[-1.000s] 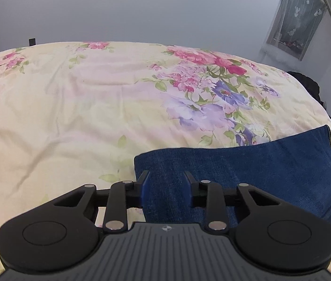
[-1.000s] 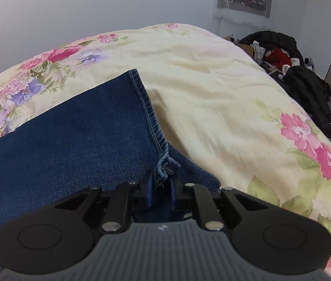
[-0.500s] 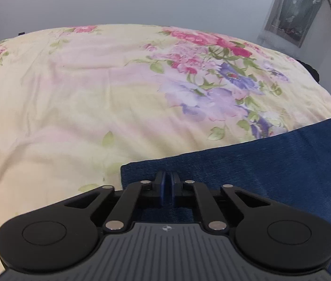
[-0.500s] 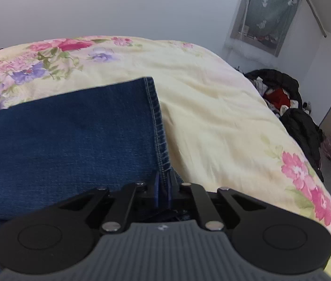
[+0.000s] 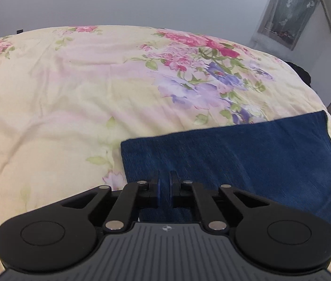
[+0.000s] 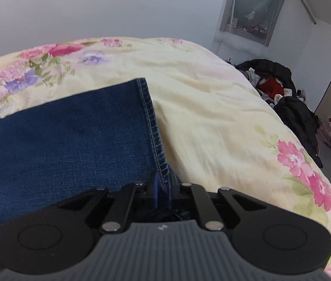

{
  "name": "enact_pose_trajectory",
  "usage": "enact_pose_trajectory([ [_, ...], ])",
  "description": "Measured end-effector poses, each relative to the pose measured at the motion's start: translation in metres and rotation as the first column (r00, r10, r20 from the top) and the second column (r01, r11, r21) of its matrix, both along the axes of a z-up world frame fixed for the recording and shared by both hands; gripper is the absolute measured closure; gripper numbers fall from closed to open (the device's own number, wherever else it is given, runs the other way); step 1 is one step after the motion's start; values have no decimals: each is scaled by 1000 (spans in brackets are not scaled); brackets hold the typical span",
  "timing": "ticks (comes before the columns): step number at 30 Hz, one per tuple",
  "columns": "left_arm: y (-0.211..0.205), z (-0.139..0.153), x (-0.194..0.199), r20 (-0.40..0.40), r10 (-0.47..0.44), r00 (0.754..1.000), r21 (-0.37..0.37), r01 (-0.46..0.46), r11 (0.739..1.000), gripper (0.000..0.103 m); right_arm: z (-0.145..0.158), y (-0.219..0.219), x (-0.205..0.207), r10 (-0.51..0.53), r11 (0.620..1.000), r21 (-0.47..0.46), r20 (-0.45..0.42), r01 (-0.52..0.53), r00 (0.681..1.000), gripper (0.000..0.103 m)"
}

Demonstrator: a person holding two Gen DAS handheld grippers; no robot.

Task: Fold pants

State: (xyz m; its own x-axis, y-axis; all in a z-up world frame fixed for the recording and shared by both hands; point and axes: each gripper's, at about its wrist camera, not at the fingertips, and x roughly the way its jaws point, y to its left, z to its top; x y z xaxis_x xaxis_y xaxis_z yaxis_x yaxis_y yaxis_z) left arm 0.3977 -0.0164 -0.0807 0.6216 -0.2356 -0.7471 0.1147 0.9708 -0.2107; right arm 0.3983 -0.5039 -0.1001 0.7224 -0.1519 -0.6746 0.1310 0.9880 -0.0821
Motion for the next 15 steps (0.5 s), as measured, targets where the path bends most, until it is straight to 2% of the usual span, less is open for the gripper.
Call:
enact_pose_trajectory([
  [3, -8, 6, -35, 15, -31, 999, 2, 31, 1000, 97, 7, 4, -18, 26, 998, 61, 3, -26, 1000, 101],
  [7, -20, -2, -64, -3, -58, 998, 8, 58, 998, 97, 2, 12, -41, 45, 995, 87, -19, -43, 999, 101],
  [11, -22, -25, -74, -67, -11, 998, 15, 12, 1000, 99, -5, 10, -61, 25, 991, 135, -49, -19, 998, 101],
  [15, -16, -40, -77, -129, 42, 991, -40, -48, 998, 100, -6, 4, -79, 16, 985, 171, -77, -2, 997, 100],
])
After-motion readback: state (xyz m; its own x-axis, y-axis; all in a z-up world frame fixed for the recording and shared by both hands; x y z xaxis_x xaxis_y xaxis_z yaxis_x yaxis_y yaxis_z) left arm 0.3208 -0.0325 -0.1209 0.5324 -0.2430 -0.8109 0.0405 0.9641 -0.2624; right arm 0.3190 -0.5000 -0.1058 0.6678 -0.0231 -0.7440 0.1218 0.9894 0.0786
